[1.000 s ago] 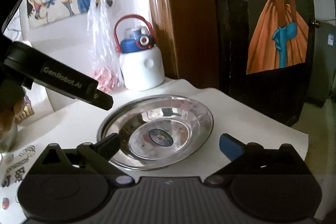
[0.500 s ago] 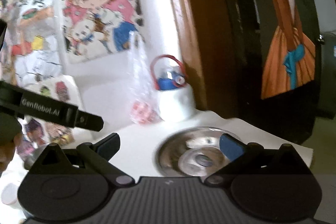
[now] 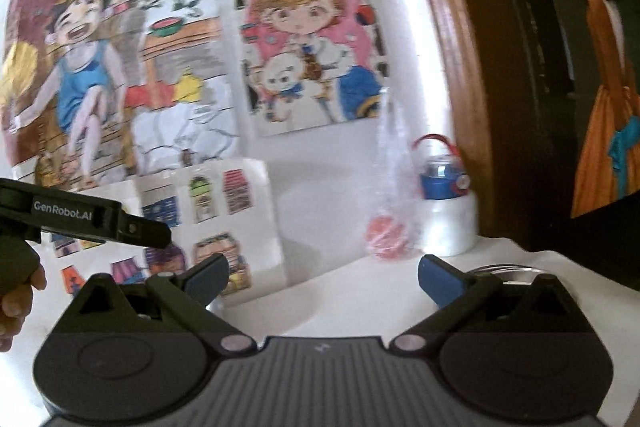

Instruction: Organize plates and bowls

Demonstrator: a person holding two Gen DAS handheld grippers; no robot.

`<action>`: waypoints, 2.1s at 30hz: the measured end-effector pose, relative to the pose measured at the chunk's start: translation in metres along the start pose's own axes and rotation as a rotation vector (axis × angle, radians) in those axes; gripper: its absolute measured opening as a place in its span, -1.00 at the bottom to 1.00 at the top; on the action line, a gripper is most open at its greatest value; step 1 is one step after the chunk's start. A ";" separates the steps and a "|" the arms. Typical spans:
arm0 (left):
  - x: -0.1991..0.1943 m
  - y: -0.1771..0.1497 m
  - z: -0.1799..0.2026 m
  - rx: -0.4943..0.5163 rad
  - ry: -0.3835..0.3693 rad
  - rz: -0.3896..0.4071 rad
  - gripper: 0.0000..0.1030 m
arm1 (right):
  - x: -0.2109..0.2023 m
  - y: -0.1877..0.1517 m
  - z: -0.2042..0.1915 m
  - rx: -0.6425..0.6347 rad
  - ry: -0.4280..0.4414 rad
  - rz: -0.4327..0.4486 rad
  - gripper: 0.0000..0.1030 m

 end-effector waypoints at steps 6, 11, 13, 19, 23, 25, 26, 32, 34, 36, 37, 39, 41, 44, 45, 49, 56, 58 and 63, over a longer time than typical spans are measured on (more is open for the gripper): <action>-0.020 -0.010 -0.062 -0.083 0.090 0.023 0.98 | 0.009 -0.003 -0.042 -0.018 0.043 -0.005 0.99; -0.031 -0.028 -0.108 -0.155 0.221 0.070 0.99 | 0.025 -0.011 -0.069 -0.061 0.062 -0.033 0.99; -0.032 -0.036 -0.126 -0.211 0.265 0.082 0.99 | 0.033 -0.012 -0.077 -0.072 0.067 -0.039 0.99; -0.017 -0.053 -0.163 -0.382 0.315 0.094 0.99 | 0.057 -0.018 -0.091 -0.098 0.075 -0.055 0.99; -0.001 -0.066 -0.174 -0.411 0.341 0.075 0.99 | 0.080 -0.024 -0.093 -0.099 0.089 -0.077 0.99; 0.007 -0.070 -0.177 -0.407 0.361 0.067 0.99 | 0.093 -0.028 -0.094 -0.115 0.089 -0.083 0.99; 0.011 -0.072 -0.179 -0.405 0.369 0.065 0.99 | 0.098 -0.030 -0.095 -0.122 0.091 -0.086 0.99; 0.034 -0.078 -0.180 -0.390 0.396 0.035 0.99 | 0.130 -0.038 -0.097 -0.119 0.111 -0.123 0.99; 0.041 -0.079 -0.178 -0.380 0.398 0.021 0.99 | 0.139 -0.040 -0.096 -0.111 0.127 -0.131 0.99; 0.046 -0.080 -0.176 -0.367 0.395 0.016 0.99 | 0.144 -0.043 -0.096 -0.099 0.145 -0.138 0.99; 0.048 -0.079 -0.175 -0.360 0.396 0.016 0.99 | 0.145 -0.044 -0.096 -0.089 0.151 -0.141 0.99; 0.052 -0.079 -0.172 -0.347 0.390 0.011 0.99 | 0.149 -0.050 -0.095 -0.060 0.167 -0.165 0.99; 0.057 -0.079 -0.169 -0.345 0.385 0.002 0.99 | 0.152 -0.054 -0.096 -0.022 0.197 -0.193 0.99; 0.066 -0.078 -0.165 -0.343 0.381 -0.005 0.99 | 0.154 -0.057 -0.099 0.013 0.236 -0.221 0.99; 0.068 -0.078 -0.164 -0.341 0.382 -0.006 0.99 | 0.154 -0.057 -0.101 0.013 0.241 -0.223 0.99; 0.080 -0.080 -0.161 -0.341 0.382 -0.027 0.99 | 0.155 -0.058 -0.104 -0.009 0.225 -0.227 0.99; 0.094 -0.081 -0.157 -0.325 0.377 -0.055 0.99 | 0.160 -0.061 -0.103 0.015 0.242 -0.252 0.99; 0.099 -0.083 -0.156 -0.327 0.375 -0.071 0.99 | 0.162 -0.063 -0.103 0.026 0.254 -0.268 0.99; 0.106 -0.085 -0.155 -0.330 0.372 -0.104 0.98 | 0.166 -0.069 -0.111 0.028 0.297 -0.313 0.94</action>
Point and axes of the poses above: each gripper's, at about its wrist camera, not at the fingertips, and x roughly the way its jaws point, z to its right, y to its top, the point moved 8 cm from there along x, roughly the way its jaws point, and after that the axes turned 7 degrees about -x, right-handed, at the moved point
